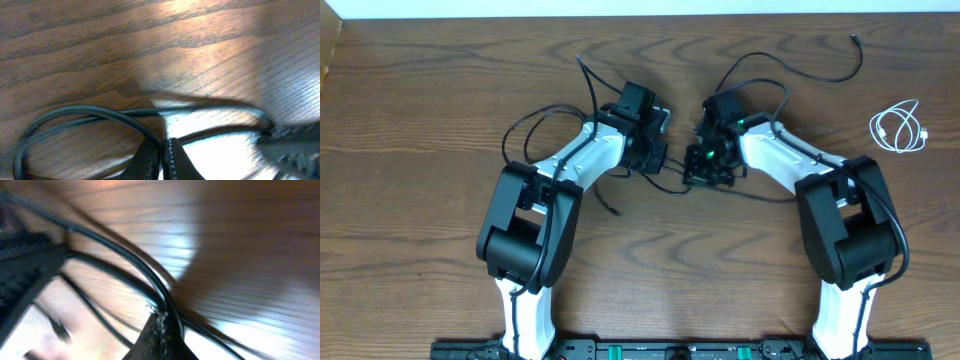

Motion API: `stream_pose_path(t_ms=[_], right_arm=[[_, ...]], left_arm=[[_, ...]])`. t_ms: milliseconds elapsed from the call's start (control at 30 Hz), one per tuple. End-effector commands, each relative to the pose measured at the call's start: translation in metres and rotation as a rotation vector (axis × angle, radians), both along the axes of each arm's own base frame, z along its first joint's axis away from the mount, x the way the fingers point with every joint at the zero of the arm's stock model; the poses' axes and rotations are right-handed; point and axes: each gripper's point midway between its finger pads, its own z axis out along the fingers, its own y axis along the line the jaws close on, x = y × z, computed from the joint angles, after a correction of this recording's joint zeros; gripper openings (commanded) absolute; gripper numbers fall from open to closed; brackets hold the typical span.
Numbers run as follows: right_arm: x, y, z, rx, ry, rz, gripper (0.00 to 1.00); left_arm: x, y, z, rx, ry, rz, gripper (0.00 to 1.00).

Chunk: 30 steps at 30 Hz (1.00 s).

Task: Untangle cables

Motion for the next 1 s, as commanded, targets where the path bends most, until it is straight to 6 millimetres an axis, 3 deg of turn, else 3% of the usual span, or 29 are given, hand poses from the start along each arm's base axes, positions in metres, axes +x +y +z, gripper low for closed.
stream_pose_path(t_ms=[0, 200, 533, 733, 833, 967], right_arm=[[0.011, -0.063, -0.020, -0.286, -0.047, -0.028, 0.01], [0.004, -0.106, -0.022, -0.441, -0.014, -0.036, 0.01], [0.002, -0.126, -0.022, -0.481, 0.004, -0.015, 0.02], [-0.003, -0.157, -0.020, -0.593, 0.034, -0.036, 0.02], [-0.005, -0.165, -0.019, -0.595, 0.050, -0.048, 0.02], [-0.009, -0.175, -0.019, -0.598, 0.074, -0.042, 0.02]], left_arm=[[0.003, 0.010, 0.002, 0.045, -0.022, 0.018, 0.07], [0.019, 0.027, 0.043, 0.103, -0.148, 0.099, 0.07], [0.019, 0.030, 0.137, -0.006, -0.299, 0.212, 0.07], [0.011, 0.040, 0.208, -0.083, -0.439, 0.288, 0.07], [0.007, 0.047, 0.226, -0.093, -0.478, 0.317, 0.07], [0.004, 0.059, 0.231, -0.052, -0.497, 0.355, 0.07]])
